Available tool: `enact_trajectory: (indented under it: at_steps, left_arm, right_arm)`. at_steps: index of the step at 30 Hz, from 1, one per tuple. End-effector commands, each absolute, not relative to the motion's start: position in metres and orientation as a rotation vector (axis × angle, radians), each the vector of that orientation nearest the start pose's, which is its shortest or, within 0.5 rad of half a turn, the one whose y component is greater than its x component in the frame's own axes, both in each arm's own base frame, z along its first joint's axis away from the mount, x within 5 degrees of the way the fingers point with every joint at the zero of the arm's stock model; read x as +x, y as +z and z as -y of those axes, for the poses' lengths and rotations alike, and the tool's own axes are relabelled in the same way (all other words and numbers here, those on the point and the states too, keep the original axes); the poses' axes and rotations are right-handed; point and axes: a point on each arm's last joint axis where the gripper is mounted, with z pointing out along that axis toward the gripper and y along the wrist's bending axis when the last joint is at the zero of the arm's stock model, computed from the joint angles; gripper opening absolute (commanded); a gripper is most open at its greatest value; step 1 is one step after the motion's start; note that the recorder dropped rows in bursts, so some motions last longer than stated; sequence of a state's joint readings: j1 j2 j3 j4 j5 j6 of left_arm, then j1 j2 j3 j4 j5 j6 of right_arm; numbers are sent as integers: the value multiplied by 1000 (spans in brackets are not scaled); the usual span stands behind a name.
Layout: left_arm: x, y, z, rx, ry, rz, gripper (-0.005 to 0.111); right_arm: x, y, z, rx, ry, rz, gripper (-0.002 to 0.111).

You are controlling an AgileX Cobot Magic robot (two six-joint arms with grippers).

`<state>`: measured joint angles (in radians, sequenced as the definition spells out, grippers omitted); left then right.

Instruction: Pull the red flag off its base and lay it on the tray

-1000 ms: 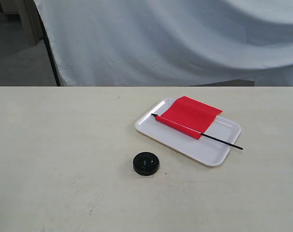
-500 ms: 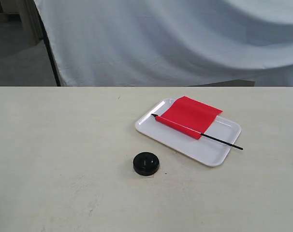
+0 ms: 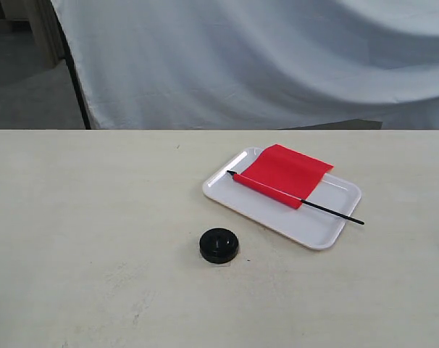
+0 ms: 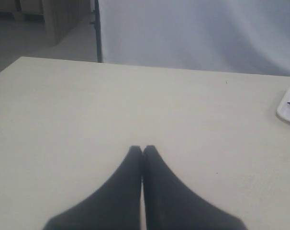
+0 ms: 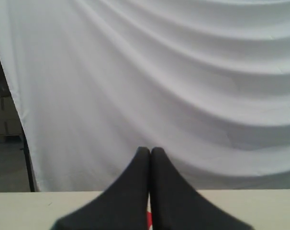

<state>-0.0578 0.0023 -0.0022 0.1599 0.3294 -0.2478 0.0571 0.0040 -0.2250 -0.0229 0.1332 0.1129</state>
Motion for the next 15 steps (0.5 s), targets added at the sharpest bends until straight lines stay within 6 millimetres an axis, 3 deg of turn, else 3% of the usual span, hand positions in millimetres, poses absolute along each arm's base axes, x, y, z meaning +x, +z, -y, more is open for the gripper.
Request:
enact_trajectory:
  at_steps: [1,3,6,15]
  left_arm:
    - [54,184,-1,-64,-61,-1800,0]
    - [54,184,-1,-64,-61,-1800,0]
    - [54,184,-1,-64,-61,-1800,0]
    - [54,184,-1,-64,-61,-1800,0]
  right_arm:
    - [50,242,-3,9,110,-1434,0]
    - [55,219,-3,15,115,-1488,0]
    - [56,201,-3,24,112,-1616,0]
    - [56,199,-3,38,125,-1636,0]
